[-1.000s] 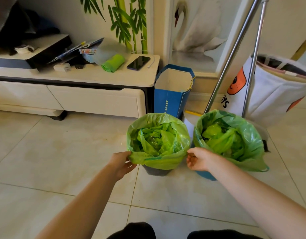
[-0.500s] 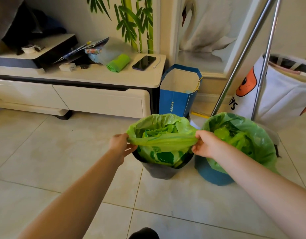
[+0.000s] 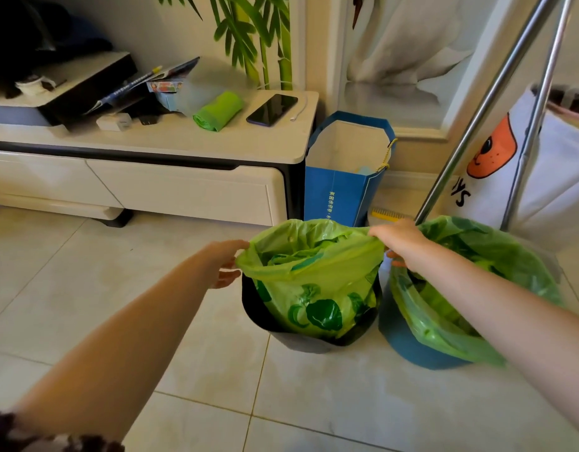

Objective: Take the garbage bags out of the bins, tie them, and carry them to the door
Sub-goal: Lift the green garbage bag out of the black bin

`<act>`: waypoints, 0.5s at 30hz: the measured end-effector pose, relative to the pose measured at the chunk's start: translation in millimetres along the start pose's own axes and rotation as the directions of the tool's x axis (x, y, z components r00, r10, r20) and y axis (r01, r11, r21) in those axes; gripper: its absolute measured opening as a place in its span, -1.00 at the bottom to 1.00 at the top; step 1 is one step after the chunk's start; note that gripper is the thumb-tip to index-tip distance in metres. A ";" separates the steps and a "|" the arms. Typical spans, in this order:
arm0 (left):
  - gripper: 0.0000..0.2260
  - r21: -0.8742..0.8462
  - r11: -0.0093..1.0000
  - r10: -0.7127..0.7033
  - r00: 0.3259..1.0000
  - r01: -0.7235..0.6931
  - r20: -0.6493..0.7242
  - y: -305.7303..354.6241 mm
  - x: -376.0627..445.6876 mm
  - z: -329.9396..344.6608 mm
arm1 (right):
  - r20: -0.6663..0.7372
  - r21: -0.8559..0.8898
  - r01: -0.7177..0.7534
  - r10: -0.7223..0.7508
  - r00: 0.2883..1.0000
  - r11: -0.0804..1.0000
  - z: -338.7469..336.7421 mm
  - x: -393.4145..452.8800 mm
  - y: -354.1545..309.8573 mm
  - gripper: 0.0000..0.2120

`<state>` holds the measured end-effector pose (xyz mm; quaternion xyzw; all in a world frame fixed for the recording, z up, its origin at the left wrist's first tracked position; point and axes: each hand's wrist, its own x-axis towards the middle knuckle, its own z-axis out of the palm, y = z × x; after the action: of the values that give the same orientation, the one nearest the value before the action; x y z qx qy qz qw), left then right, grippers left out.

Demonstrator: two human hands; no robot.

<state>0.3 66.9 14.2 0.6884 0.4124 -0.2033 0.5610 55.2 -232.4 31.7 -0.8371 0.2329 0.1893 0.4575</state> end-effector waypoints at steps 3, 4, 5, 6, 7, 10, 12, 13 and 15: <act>-0.88 -0.066 0.996 0.055 0.998 -0.057 -0.036 7.0 6.0 8.4 | -0.009 -0.209 0.038 -0.041 0.999 0.977 -0.8 8.4 -8.4 -0.61; -0.86 -0.082 0.993 0.082 0.994 -0.087 -0.067 10.5 6.7 10.6 | -0.003 -0.274 0.049 -0.052 0.999 0.961 -1.7 10.6 -10.5 -0.65; -0.81 -0.098 0.988 0.108 0.990 -0.117 -0.093 14.7 9.3 11.7 | -0.005 -0.327 0.063 -0.068 0.998 0.943 -2.5 13.8 -11.7 -0.68; -0.79 -0.114 0.983 0.130 0.985 -0.142 -0.112 18.8 12.8 12.1 | -0.010 -0.363 0.074 -0.083 0.997 0.929 -3.6 16.1 -13.3 -0.72; -0.79 -0.120 0.979 0.146 0.981 -0.162 -0.130 21.8 15.7 12.0 | -0.021 -0.388 0.083 -0.099 0.995 0.918 -3.8 18.4 -14.4 -0.76; -0.84 -0.063 0.949 0.281 0.919 -0.309 -0.276 29.2 22.0 11.9 | -0.057 -0.370 0.129 -0.162 0.985 0.920 -3.8 20.2 -16.7 -0.84; -0.95 -0.005 0.885 0.441 0.840 -0.466 -0.316 34.3 12.9 14.3 | -0.081 -0.210 0.209 -0.230 0.970 0.955 -4.3 16.4 -17.5 -0.75; -0.94 0.001 0.853 0.496 0.810 -0.522 -0.312 35.5 4.5 15.3 | -0.102 -0.104 0.253 -0.264 0.959 0.962 -5.5 9.5 -18.2 -0.72; -0.90 -0.022 0.797 0.572 0.766 -0.603 -0.293 33.5 -12.8 14.8 | -0.146 0.037 0.327 -0.319 0.936 0.944 -10.8 -10.1 -18.8 -0.72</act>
<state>22.3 47.6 39.7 0.7706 0.2597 0.1031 0.5729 58.6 -230.6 55.3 -0.8608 0.1290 0.0460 0.4901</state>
